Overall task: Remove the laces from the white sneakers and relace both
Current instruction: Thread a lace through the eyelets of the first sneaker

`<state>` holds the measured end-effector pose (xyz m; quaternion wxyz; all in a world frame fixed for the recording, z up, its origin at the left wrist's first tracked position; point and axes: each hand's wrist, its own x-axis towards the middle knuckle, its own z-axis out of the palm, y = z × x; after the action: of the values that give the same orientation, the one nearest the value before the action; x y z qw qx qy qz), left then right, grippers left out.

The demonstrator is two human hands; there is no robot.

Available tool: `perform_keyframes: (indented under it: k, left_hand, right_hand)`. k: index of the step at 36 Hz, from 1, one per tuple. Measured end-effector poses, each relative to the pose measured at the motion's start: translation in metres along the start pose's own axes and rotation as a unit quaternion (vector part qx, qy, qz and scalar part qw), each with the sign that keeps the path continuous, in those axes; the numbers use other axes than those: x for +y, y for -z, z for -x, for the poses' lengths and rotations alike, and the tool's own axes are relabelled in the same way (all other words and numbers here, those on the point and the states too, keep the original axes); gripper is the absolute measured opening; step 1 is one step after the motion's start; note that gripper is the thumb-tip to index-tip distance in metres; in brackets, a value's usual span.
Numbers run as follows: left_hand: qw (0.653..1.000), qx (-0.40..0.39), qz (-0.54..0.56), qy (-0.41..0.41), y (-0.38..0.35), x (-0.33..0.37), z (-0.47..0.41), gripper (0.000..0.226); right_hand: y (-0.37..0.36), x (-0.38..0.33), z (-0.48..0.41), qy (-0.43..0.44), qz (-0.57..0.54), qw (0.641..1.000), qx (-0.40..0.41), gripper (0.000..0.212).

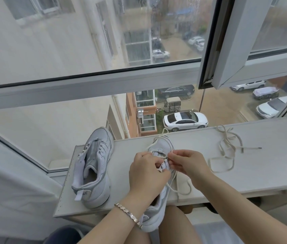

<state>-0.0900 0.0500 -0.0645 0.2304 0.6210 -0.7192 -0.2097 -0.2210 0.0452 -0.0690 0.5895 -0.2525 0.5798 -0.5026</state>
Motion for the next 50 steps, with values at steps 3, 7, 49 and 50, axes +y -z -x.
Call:
perform_keyframes:
  k: [3, 7, 49, 50]
  left_hand:
    - [1.000, 0.004, 0.004, -0.007, -0.001, 0.000, 0.001, 0.019]
    - [1.000, 0.010, 0.014, -0.005, -0.001, -0.001, 0.001, 0.018]
    - [0.995, -0.030, 0.092, -0.005, 0.007, 0.002, -0.001, 0.016]
    - [0.993, -0.040, 0.109, -0.011, 0.010, 0.002, -0.001, 0.014]
  right_hand:
    - [0.000, -0.001, 0.000, -0.005, 0.008, 1.000, 0.000, 0.003]
    - [0.001, -0.004, -0.001, -0.051, -0.005, 0.999, -0.009, 0.002]
    - [0.020, 0.002, 0.003, 0.382, 0.527, 0.751, -0.111, 0.020]
    - [0.019, 0.001, 0.002, 0.386, 0.537, 0.742, -0.112, 0.019]
